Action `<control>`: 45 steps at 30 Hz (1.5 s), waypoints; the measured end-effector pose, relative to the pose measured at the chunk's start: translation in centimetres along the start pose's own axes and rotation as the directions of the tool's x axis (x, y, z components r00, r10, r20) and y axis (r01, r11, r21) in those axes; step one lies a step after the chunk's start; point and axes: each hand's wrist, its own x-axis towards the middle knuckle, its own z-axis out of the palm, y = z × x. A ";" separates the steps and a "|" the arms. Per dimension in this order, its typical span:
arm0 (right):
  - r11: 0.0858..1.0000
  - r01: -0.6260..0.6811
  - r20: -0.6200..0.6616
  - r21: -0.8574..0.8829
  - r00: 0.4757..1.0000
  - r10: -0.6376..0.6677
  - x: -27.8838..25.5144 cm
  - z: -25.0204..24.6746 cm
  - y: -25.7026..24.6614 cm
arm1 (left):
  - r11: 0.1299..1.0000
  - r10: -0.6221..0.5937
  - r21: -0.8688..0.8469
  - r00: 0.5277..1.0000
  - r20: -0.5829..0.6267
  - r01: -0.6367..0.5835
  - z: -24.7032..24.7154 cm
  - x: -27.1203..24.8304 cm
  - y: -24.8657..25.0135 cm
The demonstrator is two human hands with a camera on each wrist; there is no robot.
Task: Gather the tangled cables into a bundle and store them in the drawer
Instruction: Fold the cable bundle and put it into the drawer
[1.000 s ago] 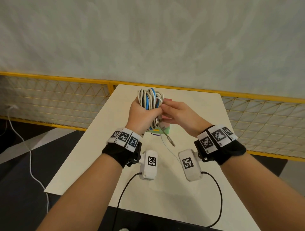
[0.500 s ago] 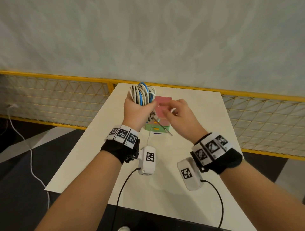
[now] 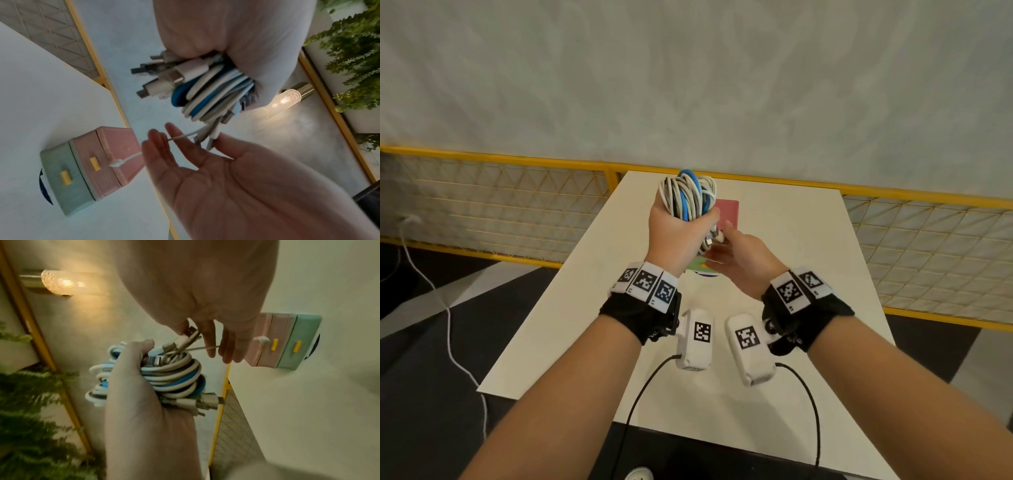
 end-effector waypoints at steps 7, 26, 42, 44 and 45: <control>0.911 -0.057 -0.150 0.409 0.980 0.129 1.4 -2.0 -1.4 | 0.999 -0.021 0.028 0.997 0.080 0.019 -0.7 -0.9 -0.3; 0.971 0.239 0.158 -0.002 0.959 -0.236 -2.4 0.2 -1.7 | 0.983 -0.160 0.131 0.940 0.300 0.126 -0.2 -2.6 -1.9; 0.096 0.335 0.219 -0.937 0.779 -0.587 0.0 -5.2 -1.6 | 0.989 -0.141 0.075 0.959 0.245 0.126 -3.0 -1.5 -0.9; 0.183 0.422 0.254 -0.888 0.782 -0.569 0.0 -4.6 -1.6 | 0.989 -0.137 0.093 0.952 0.273 0.116 -2.7 -1.4 -0.9; 0.264 0.460 0.253 -0.848 0.789 -0.560 0.0 -4.2 -1.6 | 0.989 -0.128 0.109 0.949 0.290 0.101 -2.6 -1.5 -1.0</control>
